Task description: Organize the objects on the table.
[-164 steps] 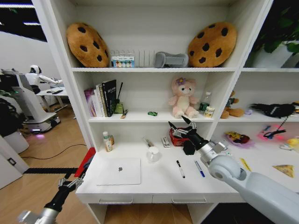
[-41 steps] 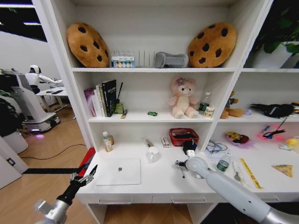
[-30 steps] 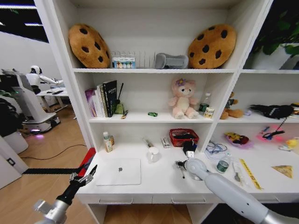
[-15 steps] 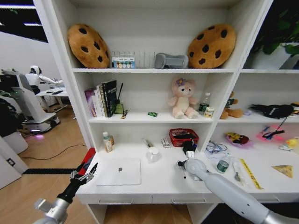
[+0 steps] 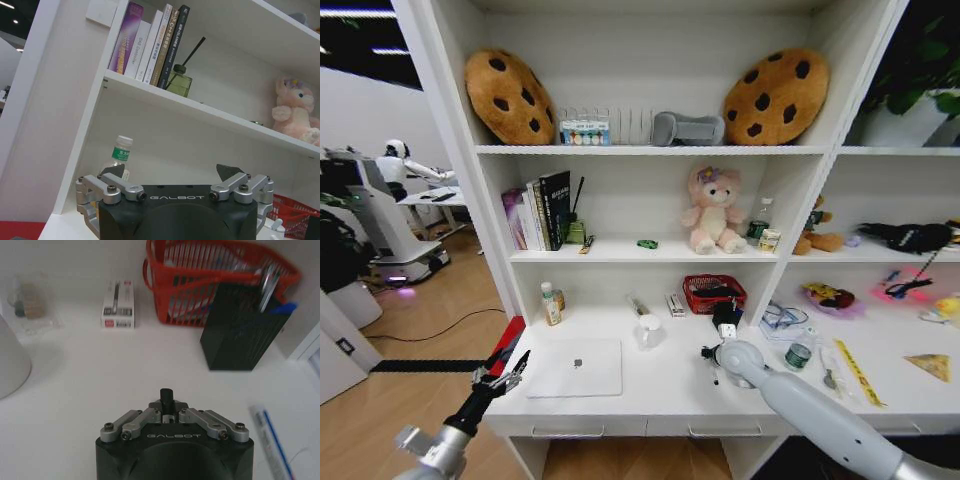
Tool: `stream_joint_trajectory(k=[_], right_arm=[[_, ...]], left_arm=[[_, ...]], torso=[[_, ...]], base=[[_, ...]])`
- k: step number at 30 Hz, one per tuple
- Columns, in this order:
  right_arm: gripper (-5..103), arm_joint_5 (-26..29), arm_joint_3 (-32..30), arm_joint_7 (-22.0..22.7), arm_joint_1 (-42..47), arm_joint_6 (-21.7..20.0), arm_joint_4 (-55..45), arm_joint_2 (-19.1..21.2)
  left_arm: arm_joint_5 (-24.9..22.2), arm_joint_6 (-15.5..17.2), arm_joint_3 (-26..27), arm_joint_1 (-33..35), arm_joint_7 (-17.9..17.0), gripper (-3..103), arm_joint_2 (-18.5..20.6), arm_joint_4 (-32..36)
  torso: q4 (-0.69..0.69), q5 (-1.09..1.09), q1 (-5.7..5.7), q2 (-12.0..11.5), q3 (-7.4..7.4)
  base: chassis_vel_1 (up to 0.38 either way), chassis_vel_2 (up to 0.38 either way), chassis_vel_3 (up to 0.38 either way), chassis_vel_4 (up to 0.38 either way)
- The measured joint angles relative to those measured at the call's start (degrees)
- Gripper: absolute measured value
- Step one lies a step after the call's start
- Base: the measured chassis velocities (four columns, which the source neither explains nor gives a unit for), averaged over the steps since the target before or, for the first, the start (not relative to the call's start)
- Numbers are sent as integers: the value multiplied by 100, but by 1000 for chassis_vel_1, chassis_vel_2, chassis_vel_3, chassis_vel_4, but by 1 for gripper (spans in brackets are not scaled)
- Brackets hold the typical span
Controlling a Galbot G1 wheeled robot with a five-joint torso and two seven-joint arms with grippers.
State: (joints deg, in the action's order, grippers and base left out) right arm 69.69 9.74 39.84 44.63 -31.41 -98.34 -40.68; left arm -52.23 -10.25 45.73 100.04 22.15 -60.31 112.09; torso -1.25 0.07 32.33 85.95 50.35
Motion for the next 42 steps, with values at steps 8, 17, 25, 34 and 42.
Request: stream_joint_trajectory(k=[8, 17, 25, 34, 42], right_arm=[[10, -1759, -674, -679, 699, 1149, -288, 192], [10, -3650, -921, -1076, 752, 2838, 288, -35], [10, -4126, -710, -1349, 219, 3418, 1005, -266], [10, -4416, -503, -1488, -471, 3788, 1801, -591], [10, -4614, -486, -1762, -669, 4137, 2576, -849]], left_arm=[[9, 3, -13, -2, -2, 100, -18, -7], [32, 4, -30, 43, -13, 100, -20, 62], [45, 6, -26, 72, -22, 100, -19, 61], [46, 8, -15, 85, -31, 100, -20, 7], [45, 8, -50, 77, -71, 100, 24, 1]], torso=[[1, -6, -2, 3, -3], [3, -5, -3, 4, -4], [3, -7, -3, 5, -4], [3, -7, -3, 5, -4], [2, -7, -3, 5, -4]], base=[[0, 0, 0, 0], [0, 0, 0, 0], [0, 0, 0, 0], [0, 0, 0, 0], [0, 0, 0, 0]])
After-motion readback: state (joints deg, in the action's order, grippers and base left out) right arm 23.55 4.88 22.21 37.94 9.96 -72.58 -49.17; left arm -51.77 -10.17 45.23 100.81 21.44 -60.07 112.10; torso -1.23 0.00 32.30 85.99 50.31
